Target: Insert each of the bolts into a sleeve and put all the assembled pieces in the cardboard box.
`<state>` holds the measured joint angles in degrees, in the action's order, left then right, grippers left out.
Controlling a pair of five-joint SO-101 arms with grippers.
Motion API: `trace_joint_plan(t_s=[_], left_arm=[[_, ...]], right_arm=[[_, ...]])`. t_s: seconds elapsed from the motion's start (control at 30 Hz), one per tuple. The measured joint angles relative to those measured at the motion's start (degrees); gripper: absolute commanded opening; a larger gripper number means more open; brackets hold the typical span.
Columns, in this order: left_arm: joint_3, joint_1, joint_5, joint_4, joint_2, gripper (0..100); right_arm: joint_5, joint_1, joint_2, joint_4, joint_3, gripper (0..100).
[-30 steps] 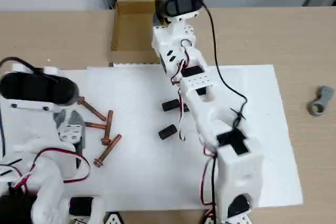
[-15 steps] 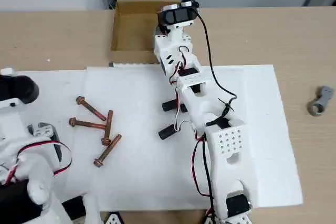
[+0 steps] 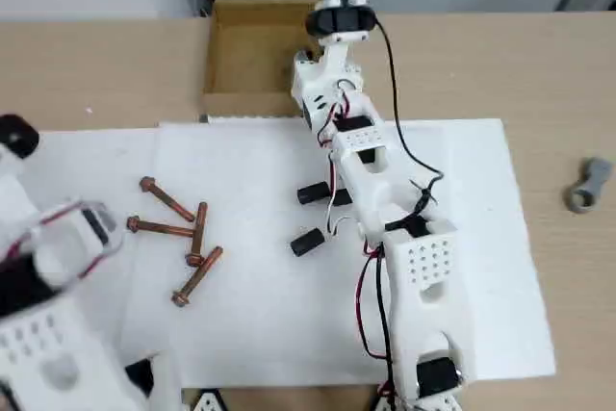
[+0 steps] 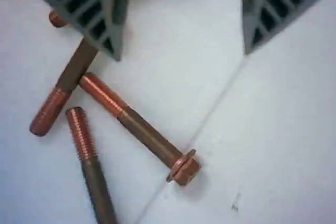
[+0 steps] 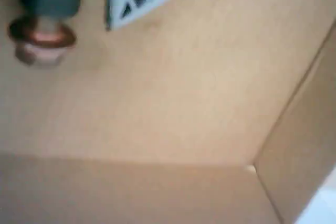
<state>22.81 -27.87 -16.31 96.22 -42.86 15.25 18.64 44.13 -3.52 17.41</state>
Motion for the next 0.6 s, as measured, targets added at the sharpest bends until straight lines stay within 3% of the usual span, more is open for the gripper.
trace_joint_plan(t_s=[0.23, 0.6], left_arm=[[-2.4, 0.0, -5.3, -2.4, 19.0, 17], [-18.3, 0.4, -14.4, -2.5, 45.6, 17]], right_arm=[[0.0, 0.0, -8.1, -12.4, 0.0, 13.2], [0.0, 1.1, -19.3, -33.6, 0.0, 13.2]])
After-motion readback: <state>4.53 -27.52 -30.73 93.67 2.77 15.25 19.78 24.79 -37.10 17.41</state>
